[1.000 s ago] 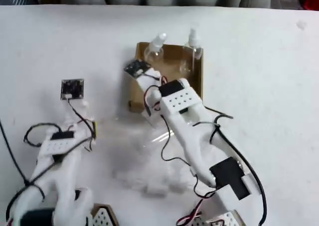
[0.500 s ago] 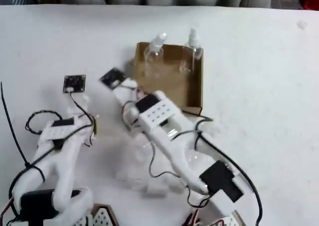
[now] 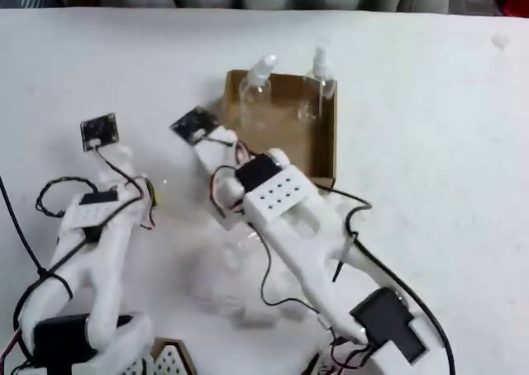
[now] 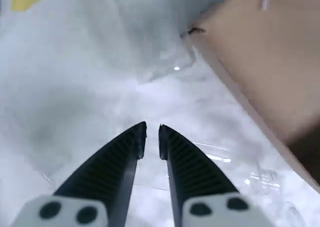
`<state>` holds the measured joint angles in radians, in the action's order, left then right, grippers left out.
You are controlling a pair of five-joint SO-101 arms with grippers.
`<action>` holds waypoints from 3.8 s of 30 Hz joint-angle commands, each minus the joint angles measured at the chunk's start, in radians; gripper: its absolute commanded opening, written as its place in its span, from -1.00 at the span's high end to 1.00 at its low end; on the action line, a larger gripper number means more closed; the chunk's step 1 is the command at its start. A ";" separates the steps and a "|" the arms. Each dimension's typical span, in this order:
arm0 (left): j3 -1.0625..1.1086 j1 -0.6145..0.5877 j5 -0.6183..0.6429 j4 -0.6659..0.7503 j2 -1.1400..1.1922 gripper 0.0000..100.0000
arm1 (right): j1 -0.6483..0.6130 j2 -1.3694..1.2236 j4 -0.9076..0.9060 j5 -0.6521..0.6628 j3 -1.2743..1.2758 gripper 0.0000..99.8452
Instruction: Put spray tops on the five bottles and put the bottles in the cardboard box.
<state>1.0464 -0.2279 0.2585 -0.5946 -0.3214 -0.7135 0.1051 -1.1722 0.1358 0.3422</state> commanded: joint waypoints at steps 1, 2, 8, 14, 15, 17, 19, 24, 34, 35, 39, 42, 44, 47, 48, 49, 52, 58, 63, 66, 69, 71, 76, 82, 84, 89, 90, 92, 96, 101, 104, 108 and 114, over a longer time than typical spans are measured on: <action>-0.100 -0.010 0.083 -0.049 -0.001 0.85 | 0.064 0.048 -0.007 0.011 -0.006 0.97; -0.117 -0.010 0.095 -0.069 -0.001 0.85 | 0.070 0.048 -0.008 0.031 -0.006 0.97; -0.265 0.018 0.212 -0.285 -0.001 0.84 | 0.065 0.050 0.001 0.055 0.020 0.97; -0.410 0.082 0.313 -0.454 0.001 0.46 | 0.070 0.050 0.016 0.057 0.025 0.97; -0.422 0.099 0.331 -0.463 0.005 0.39 | 0.070 0.050 0.016 0.057 0.025 0.97; -0.433 0.128 0.374 -0.462 0.007 0.31 | 0.070 0.050 0.016 0.057 0.026 0.97; -0.450 0.151 0.420 -0.460 0.008 0.30 | 0.071 0.050 0.016 0.057 0.026 0.97; -0.462 0.193 0.499 -0.460 0.008 0.29 | 0.071 0.050 0.012 0.072 0.026 0.97; -0.457 0.193 0.585 -0.460 0.010 0.29 | 0.130 0.068 -0.007 0.106 0.018 0.97; -0.457 0.193 0.585 -0.460 0.010 0.29 | 0.134 0.079 -0.012 0.106 0.018 0.97; -0.459 0.193 0.586 -0.460 0.010 0.29 | 0.136 0.150 -0.042 0.106 0.023 0.97; -0.454 0.194 0.588 -0.446 0.012 0.29 | 0.136 0.202 -0.068 0.106 0.025 0.97; -0.454 0.194 0.588 -0.433 0.039 0.29 | 0.136 0.225 -0.082 0.106 0.025 0.97; -0.482 0.194 0.591 -0.422 0.140 0.29 | 0.136 0.237 -0.087 0.104 0.026 0.97; -0.502 0.194 0.598 -0.422 0.177 0.29 | 0.136 0.237 -0.087 0.104 0.026 0.97; -0.520 0.189 0.609 -0.422 0.206 0.29 | 0.136 0.237 -0.087 0.104 0.026 0.97; -0.580 0.186 0.628 -0.423 0.294 0.30 | 0.136 0.237 -0.085 0.104 0.026 0.97; -0.684 0.182 0.640 -0.419 0.444 0.30 | 0.134 0.237 -0.058 0.106 0.052 0.97; -0.747 0.148 0.640 -0.420 0.542 0.32 | 0.133 0.237 -0.050 0.106 0.057 0.97; -0.769 0.148 0.632 -0.419 0.575 0.53 | 0.134 0.239 -0.051 0.106 0.057 0.97; -0.773 0.147 0.629 -0.419 0.581 0.87 | 0.136 0.243 -0.053 0.106 0.057 0.97; -0.773 0.136 0.617 -0.419 0.581 0.96 | 0.136 0.246 -0.053 0.106 0.057 0.97; -0.775 0.091 0.601 -0.417 0.581 0.89 | 0.137 0.257 -0.108 0.106 0.035 0.97; -0.819 -0.030 0.399 -0.411 0.588 0.95 | 0.105 0.375 -0.295 0.206 -0.011 0.97; -0.830 -0.074 0.324 -0.411 0.588 0.95 | 0.064 0.433 -0.357 0.236 -0.009 0.97; -0.835 -0.133 0.288 -0.353 0.590 0.95 | -0.117 0.512 -0.432 0.279 0.060 0.96; -0.835 -0.142 0.298 -0.339 0.590 0.95 | -0.163 0.513 -0.418 0.279 0.091 0.96; -0.835 -0.162 0.321 -0.322 0.591 0.95 | -0.232 0.510 -0.355 0.265 0.164 0.96; -0.835 -0.168 0.325 -0.321 0.591 0.95 | -0.295 0.472 -0.216 0.261 0.293 0.93; -0.835 -0.166 0.325 -0.321 0.591 0.95 | -0.348 0.400 -0.153 0.259 0.347 0.71; -0.835 -0.165 0.325 -0.321 0.591 0.95 | -0.392 0.364 -0.102 0.258 0.361 0.75; -0.835 -0.165 0.325 -0.321 0.591 0.95 | -0.430 0.306 -0.030 0.229 0.379 0.73; -0.835 -0.165 0.325 -0.321 0.591 0.95 | -0.432 0.202 0.036 0.209 0.377 0.70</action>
<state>0.2639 -0.3859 0.5715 -0.9398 0.2800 -1.1324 0.3460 -1.1830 0.3567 0.7288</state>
